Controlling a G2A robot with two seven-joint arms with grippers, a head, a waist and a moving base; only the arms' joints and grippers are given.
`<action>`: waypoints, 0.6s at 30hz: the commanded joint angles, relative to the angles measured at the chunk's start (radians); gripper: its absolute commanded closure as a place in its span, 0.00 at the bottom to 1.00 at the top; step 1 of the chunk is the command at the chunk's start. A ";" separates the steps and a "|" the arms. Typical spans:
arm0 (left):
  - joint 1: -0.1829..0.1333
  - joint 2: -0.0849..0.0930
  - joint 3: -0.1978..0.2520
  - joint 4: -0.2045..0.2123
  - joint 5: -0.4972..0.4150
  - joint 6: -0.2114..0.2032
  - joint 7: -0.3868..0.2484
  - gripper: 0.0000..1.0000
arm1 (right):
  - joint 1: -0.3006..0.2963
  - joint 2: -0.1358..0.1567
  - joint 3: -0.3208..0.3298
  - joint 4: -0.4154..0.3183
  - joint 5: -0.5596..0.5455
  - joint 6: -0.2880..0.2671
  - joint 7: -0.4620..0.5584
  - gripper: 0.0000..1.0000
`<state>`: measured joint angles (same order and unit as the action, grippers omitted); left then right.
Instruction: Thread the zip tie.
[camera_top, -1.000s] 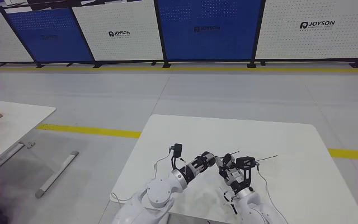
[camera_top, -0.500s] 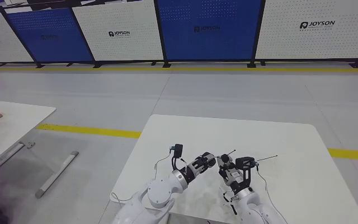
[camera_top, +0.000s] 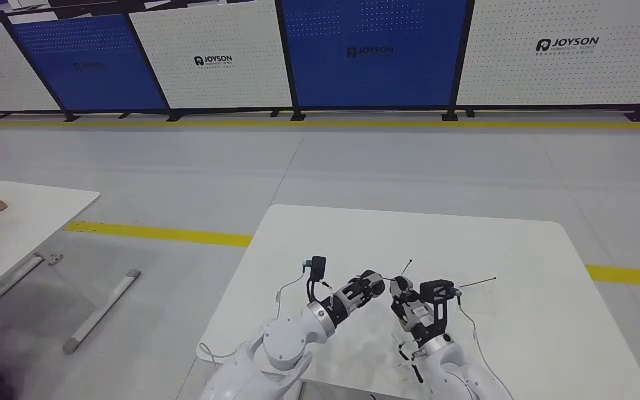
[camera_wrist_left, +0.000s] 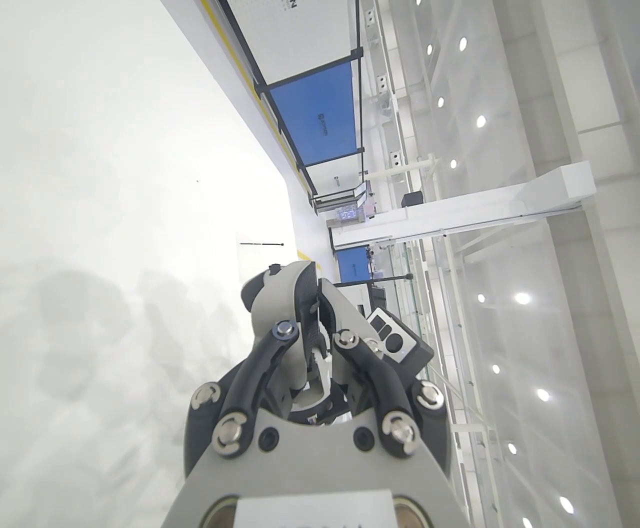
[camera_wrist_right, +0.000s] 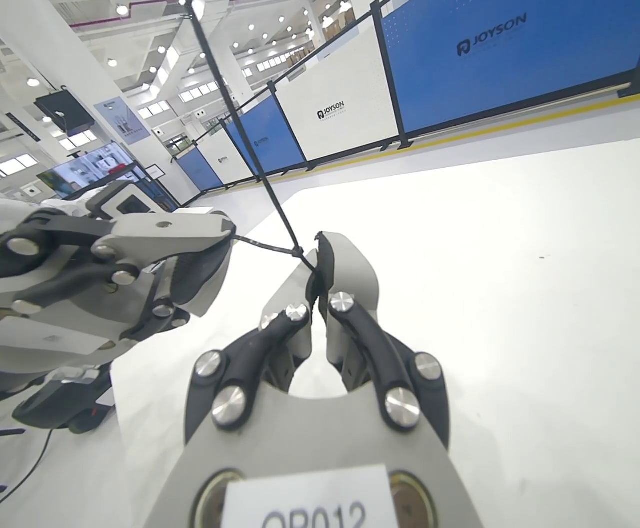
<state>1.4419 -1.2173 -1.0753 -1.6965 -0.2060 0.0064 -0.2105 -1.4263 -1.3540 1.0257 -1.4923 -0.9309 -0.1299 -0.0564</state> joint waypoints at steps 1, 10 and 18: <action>0.003 0.000 -0.004 0.000 -0.017 -0.021 -0.008 1.00 | 0.002 -0.001 -0.001 0.002 -0.002 -0.001 0.002 1.00; 0.006 0.002 -0.016 0.005 -0.019 -0.012 0.003 1.00 | 0.005 -0.003 -0.003 0.010 0.001 -0.010 0.008 1.00; -0.003 -0.001 -0.003 0.010 -0.007 0.010 0.010 1.00 | 0.001 -0.002 0.008 0.011 0.007 -0.025 0.010 0.75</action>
<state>1.4395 -1.2177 -1.0796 -1.6869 -0.2127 0.0161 -0.2009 -1.4248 -1.3562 1.0327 -1.4797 -0.9236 -0.1559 -0.0463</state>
